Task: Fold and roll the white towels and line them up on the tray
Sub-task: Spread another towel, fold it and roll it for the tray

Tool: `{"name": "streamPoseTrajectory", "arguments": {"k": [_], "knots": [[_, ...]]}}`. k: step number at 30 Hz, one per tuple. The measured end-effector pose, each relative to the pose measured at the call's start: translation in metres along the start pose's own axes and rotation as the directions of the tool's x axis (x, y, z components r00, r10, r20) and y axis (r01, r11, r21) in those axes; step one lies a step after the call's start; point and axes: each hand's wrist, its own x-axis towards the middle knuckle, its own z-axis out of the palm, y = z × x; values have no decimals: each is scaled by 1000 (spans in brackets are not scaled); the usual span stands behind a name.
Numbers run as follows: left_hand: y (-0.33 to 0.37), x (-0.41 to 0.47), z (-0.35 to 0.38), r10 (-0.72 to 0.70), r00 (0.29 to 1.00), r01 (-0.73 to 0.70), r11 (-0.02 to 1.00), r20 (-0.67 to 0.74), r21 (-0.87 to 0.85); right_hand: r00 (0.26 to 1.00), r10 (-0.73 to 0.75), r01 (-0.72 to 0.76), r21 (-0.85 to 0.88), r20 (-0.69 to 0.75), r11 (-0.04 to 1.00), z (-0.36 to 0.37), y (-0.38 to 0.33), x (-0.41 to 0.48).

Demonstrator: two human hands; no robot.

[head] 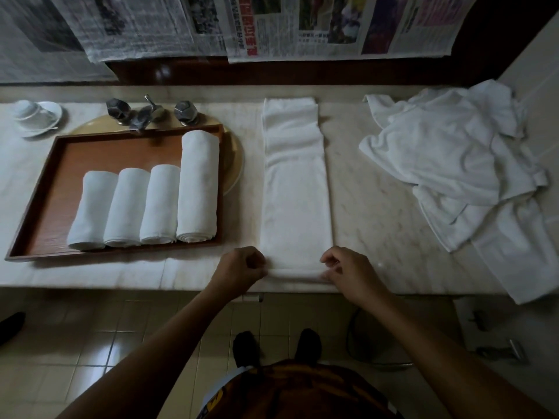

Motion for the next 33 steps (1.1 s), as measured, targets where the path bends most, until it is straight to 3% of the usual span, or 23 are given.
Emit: {"name": "streamPoseTrajectory", "arguments": {"k": [5,8,11,16,22,27,30,33], "knots": [[6,0,3,-22,998,22,1000,-60,-7,1000,11,-12,-32,-27,999,0,-3,7],[13,-5,11,141,982,-122,981,-124,148,996,-56,50,-94,-67,994,7,-4,8],[11,-9,26,322,944,-281,899,-71,336,991,-130,120,-200,-34,972,17,-5,4],[2,-17,40,392,919,-333,832,-44,444,973,-227,196,-349,-51,917,30,-3,-7],[-6,-10,39,381,924,-334,785,18,522,961,-269,219,-425,-61,878,29,-7,-10],[7,-6,28,333,943,-298,839,4,456,966,-254,208,-457,-40,865,26,-9,-5],[13,-9,15,193,981,-188,932,17,308,982,-186,176,-425,18,888,18,-13,-7],[11,-6,1,28,999,-30,993,22,118,995,-101,103,-249,19,963,12,-9,-7]]}}
